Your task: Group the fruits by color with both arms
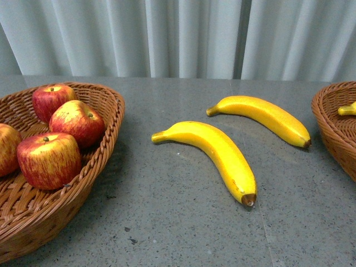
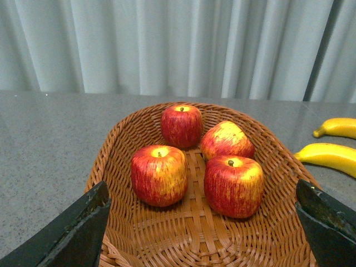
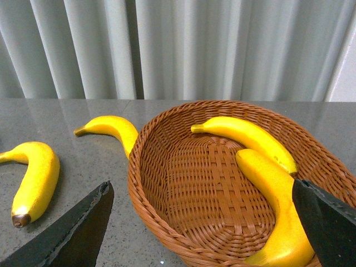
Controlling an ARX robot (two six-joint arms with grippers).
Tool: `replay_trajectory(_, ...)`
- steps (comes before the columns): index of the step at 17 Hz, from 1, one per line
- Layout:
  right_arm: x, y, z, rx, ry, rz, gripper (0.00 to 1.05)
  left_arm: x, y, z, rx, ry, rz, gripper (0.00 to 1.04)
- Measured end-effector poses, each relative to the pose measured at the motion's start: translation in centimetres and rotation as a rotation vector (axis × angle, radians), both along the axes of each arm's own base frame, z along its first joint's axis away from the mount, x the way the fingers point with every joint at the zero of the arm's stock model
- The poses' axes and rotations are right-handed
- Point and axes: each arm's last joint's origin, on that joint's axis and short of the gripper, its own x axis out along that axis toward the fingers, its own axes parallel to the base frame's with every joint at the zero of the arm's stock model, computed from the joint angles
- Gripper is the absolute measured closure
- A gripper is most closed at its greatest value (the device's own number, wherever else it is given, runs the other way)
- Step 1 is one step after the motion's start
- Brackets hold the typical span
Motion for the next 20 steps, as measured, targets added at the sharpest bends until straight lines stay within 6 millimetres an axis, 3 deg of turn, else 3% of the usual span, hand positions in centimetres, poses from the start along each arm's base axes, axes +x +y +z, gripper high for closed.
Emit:
replay_trajectory(6,0.0,0.0,0.0,0.002,-0.002,0.003,0.07,0.0,0.0,0.0,0.000,0.000,0.000,0.07)
replay_trajectory(9,1.6,0.4,1.4,0.121,-0.063,0.179,0.07,0.0,0.0,0.0,0.001,0.000,0.000,0.07)
replay_trajectory(11,4.5,1.6,4.9,0.130,-0.142,0.239,0.07,0.0,0.0,0.0,0.001,0.000,0.000,0.07)
replay_trajectory(12,6.8,2.8,7.2,0.137,-0.187,0.272,0.07,0.0,0.0,0.0,0.001,0.000,0.000,0.07)
replay_trajectory(13,8.8,3.9,8.4,0.143,-0.184,0.303,0.07,0.0,0.0,0.0,0.001,0.000,0.000,0.07)
replay_trajectory(15,13.6,7.5,8.9,0.134,-0.069,0.360,0.07,0.0,0.0,0.0,0.001,0.000,0.000,0.07)
replay_trajectory(18,17.9,12.9,9.9,0.086,0.023,0.452,0.07,0.0,0.0,0.0,0.001,0.000,0.000,0.07)
replay_trajectory(20,19.2,16.0,10.2,0.052,0.075,0.503,0.07,0.0,0.0,0.0,0.001,-0.001,0.000,0.07)
